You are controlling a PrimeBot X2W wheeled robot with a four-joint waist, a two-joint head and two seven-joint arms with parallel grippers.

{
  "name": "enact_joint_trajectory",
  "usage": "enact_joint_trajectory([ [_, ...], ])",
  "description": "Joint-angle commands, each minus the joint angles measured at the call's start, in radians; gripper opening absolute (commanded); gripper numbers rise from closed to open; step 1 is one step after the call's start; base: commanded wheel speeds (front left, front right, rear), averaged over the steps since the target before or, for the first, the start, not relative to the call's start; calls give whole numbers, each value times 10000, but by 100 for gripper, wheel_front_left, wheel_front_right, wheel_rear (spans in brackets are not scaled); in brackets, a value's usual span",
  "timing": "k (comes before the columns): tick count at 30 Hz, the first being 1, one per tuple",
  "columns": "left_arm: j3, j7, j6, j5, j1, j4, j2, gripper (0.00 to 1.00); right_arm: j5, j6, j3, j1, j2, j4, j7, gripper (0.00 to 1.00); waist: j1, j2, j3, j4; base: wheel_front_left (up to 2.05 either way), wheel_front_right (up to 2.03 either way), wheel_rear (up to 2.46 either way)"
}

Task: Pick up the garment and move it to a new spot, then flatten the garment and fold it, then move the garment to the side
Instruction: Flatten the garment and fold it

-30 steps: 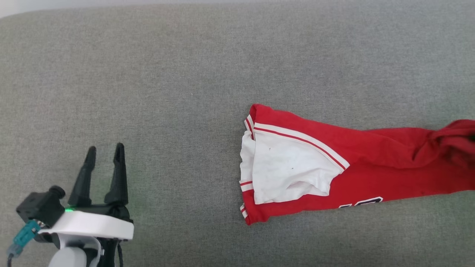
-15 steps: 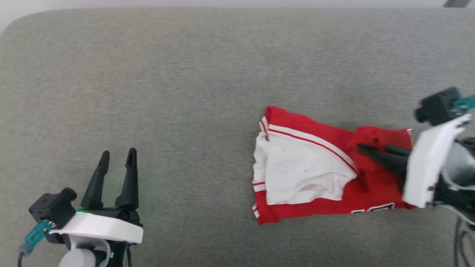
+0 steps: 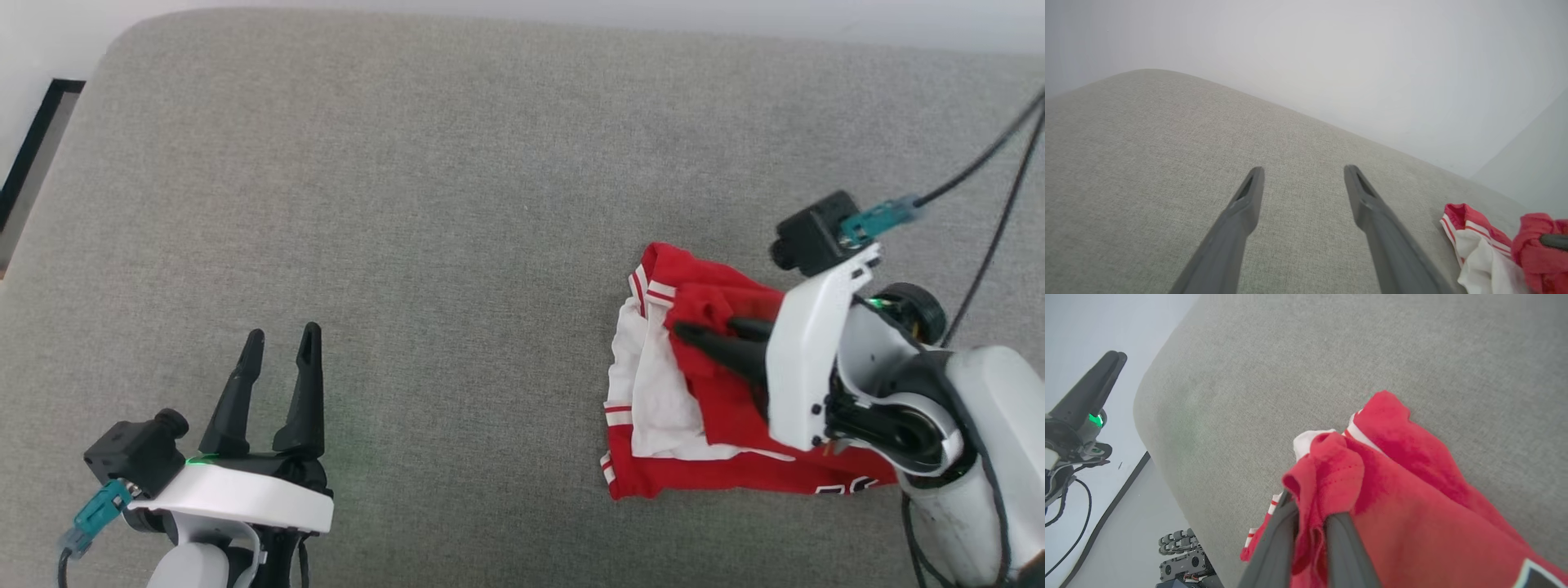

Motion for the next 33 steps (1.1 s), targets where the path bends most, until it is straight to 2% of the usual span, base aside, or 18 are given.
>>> enact_joint_trajectory([
  [1, 9, -47, -28, -53, 86, -4, 29, 100, 124, -2, 195, -97, -5, 85, -127, 100, 0, 0, -70, -13, 0, 0, 0],
  [8, 127, -47, -29, -65, 280, -109, 117, 100, 319, 0, 153, -211, -410, -177, -445, 100, 0, 0, -278, -293, 0, 0, 0],
  [16, 519, -47, -29, -36, 487, -350, 265, 100, 339, 0, -961, 388, -918, -859, -1429, 100, 0, 0, -458, -869, 0, 0, 0],
  [23, 996, -47, -29, 137, 853, -670, 438, 100, -16, -2, -1975, 1568, -1031, -928, -3623, 100, 0, 0, -776, -1444, 0, 0, 0],
  [33, 1695, -47, -29, 783, 1525, -1054, 366, 100, -1168, 0, -2277, 3102, -715, -112, -6789, 100, 0, 0, -1492, -1932, 0, 0, 0],
])
